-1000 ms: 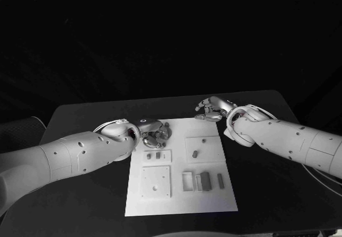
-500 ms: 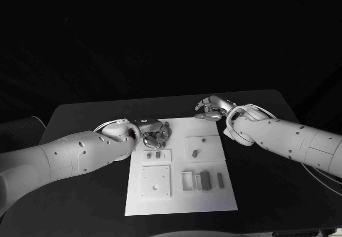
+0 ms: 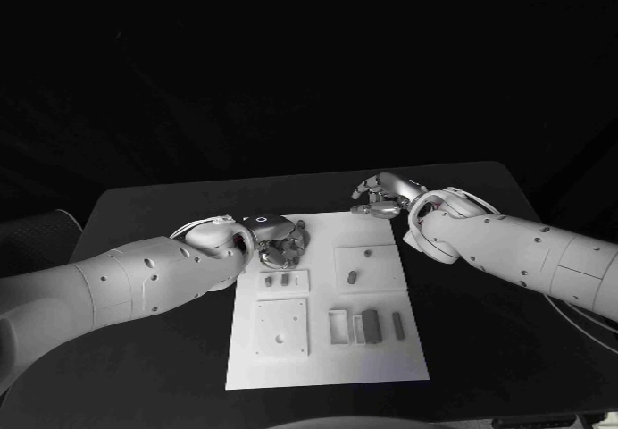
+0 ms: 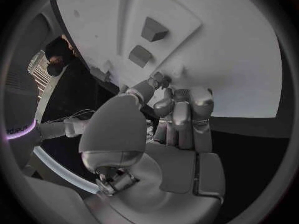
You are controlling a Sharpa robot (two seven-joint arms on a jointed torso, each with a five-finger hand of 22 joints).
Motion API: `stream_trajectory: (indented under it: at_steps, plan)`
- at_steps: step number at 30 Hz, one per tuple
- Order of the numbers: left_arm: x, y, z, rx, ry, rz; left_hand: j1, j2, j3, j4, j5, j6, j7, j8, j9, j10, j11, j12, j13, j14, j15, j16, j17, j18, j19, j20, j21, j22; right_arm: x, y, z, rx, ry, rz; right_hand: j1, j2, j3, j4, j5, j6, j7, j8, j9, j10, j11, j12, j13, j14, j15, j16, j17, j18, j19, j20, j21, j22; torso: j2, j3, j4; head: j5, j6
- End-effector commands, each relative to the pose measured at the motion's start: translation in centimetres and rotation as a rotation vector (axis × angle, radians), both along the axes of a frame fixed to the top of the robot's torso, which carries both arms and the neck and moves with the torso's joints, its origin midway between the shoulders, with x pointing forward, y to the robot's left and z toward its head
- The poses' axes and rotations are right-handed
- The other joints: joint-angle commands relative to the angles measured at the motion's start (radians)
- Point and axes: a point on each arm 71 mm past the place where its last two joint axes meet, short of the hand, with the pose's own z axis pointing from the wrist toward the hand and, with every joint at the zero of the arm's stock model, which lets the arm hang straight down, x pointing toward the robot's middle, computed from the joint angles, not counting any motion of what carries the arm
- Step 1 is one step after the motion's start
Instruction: Assemble the parts on the task board
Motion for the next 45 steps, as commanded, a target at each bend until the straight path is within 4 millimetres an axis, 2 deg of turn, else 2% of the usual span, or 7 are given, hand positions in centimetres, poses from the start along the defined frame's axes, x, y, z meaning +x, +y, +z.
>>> stream_trajectory:
  at_steps: [1,16,24,36,45]
  plan:
    - [-0.10,-0.20,0.01,0.009,-0.011,-0.019,0.000,0.009,0.002,-0.007,0.006,0.101,0.024,0.004,0.002,-0.007,-0.001,0.006,0.002,-0.002,-0.004,-0.003,0.000,0.119,-0.005,-0.002,0.004,0.018,-0.06,0.16,-0.01,0.001,0.001,0.012,-0.003,0.004,-0.002,0.000,0.003,0.000,0.005,0.004,-0.001,-0.003,0.001,0.005,-0.001,-0.002,-0.008,0.006,-0.001,0.013,0.000,-0.005,-0.004,0.007,0.000,0.0000,0.0000,0.000,-0.002]
    - [-0.04,-0.05,-0.10,0.019,-0.024,-0.016,-0.001,0.009,0.004,-0.008,0.006,0.111,0.022,0.007,0.005,-0.006,-0.003,0.007,0.002,-0.001,-0.005,-0.003,0.003,0.118,-0.005,-0.002,0.006,0.018,-0.07,0.18,-0.01,0.001,0.002,0.012,-0.004,0.004,-0.002,0.000,0.003,0.000,0.005,0.005,-0.001,-0.003,0.001,0.005,-0.001,-0.002,-0.008,0.006,-0.001,0.013,0.000,-0.005,-0.004,0.007,0.001,-0.0003,0.0001,0.000,-0.005]
    - [-0.07,-0.09,-0.22,0.019,-0.024,-0.017,-0.005,0.018,0.009,-0.003,0.006,0.121,0.019,0.009,0.008,-0.007,-0.005,0.007,0.003,-0.001,-0.008,-0.004,0.002,0.117,-0.006,-0.002,0.007,0.018,-0.06,0.15,-0.02,0.000,0.002,0.011,-0.004,0.003,-0.003,0.001,0.003,0.000,0.005,0.005,-0.001,-0.004,0.001,0.005,-0.001,-0.002,-0.008,0.006,-0.001,0.013,0.000,-0.005,-0.004,0.007,0.000,-0.0004,0.0003,0.000,-0.008]
    - [-0.13,-0.24,-0.24,0.013,-0.016,-0.022,-0.015,0.015,0.007,0.002,0.005,0.123,0.018,0.006,0.010,-0.007,-0.006,0.007,0.003,-0.001,-0.009,-0.004,0.003,0.116,-0.006,-0.003,0.007,0.017,-0.06,0.20,-0.02,0.001,0.002,0.012,-0.005,0.003,-0.003,0.001,0.003,0.000,0.005,0.005,-0.001,-0.004,0.001,0.005,-0.002,-0.002,-0.008,0.006,-0.001,0.013,0.000,-0.005,-0.004,0.007,0.000,0.0006,0.0003,0.000,-0.006]
    - [-0.13,-0.25,-0.24,0.013,-0.017,-0.021,-0.017,0.023,0.010,0.005,0.005,0.132,0.015,0.009,0.014,-0.008,-0.009,0.008,0.004,-0.002,-0.011,-0.005,0.002,0.115,-0.007,-0.004,0.008,0.017,-0.06,0.22,-0.02,0.000,0.003,0.013,-0.005,0.004,-0.002,0.001,0.004,0.000,0.005,0.005,-0.001,-0.004,0.001,0.005,-0.002,-0.002,-0.008,0.006,-0.001,0.013,0.000,-0.005,-0.004,0.007,0.000,0.0006,-0.0002,0.001,-0.007]
